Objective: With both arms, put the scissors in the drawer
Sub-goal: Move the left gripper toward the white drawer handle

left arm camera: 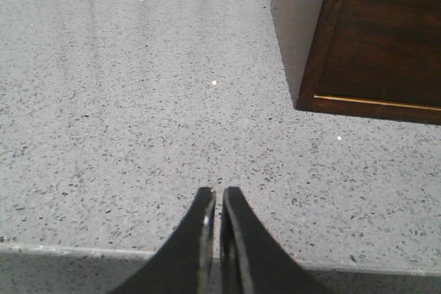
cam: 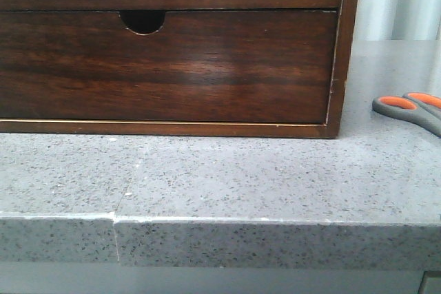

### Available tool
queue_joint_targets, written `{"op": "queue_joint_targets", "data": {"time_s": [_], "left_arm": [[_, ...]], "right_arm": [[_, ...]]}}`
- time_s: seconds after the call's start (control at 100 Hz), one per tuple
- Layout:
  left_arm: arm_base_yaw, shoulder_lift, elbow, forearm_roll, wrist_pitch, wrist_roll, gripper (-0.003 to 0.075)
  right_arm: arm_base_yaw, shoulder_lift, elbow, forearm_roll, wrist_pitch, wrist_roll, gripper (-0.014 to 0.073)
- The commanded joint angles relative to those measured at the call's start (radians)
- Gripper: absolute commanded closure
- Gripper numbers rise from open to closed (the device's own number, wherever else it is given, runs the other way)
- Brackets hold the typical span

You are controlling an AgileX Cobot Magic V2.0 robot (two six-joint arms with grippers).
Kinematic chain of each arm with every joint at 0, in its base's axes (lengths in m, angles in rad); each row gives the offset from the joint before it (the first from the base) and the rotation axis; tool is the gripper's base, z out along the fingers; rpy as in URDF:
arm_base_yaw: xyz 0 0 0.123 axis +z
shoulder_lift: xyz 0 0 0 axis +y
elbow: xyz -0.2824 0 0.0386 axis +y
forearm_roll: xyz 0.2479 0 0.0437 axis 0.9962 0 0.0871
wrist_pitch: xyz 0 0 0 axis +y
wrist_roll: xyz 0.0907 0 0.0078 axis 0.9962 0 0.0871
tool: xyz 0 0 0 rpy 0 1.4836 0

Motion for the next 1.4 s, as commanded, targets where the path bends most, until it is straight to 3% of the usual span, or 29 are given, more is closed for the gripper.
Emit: {"op": "queue_joint_targets", "data": {"time_s": [0.0,0.83,0.93,1.04,1.09,1.23,1.39], "left_arm": [[0.001,-0.034,0.02,0.002,-0.045,-0.008,0.074],[0.001,-0.034,0.02,0.002,-0.045,-0.008,0.074],[0.001,-0.034,0.02,0.02,-0.049,-0.008,0.074],[0.001,-0.034,0.02,0.017,-0.079,-0.008,0.074],[0.001,-0.034,0.02,-0.044,-0.118,-0.008,0.074],[0.001,-0.034,0.02,-0.46,-0.202,-0.008,0.074],[0.001,-0.034,0.02,-0.684,-0.227,-0.008,0.074]], "right_arm": [[-0.004,-0.026,0.032,-0.004,-0.021,-0.004,0.0638],[-0.004,-0.026,0.032,-0.012,-0.023,-0.004,0.0638],[-0.004,-0.026,0.032,-0.076,-0.072,-0.004,0.0638],[-0.004,-0.026,0.032,-0.022,-0.2,-0.004,0.0638],[-0.004,-0.026,0.032,0.082,-0.3,-0.004,0.0638],[-0.004,-0.026,0.032,0.365,-0.464,-0.004,0.0638],[-0.004,-0.026,0.032,0.409,-0.449,-0.004,0.0638]]}}
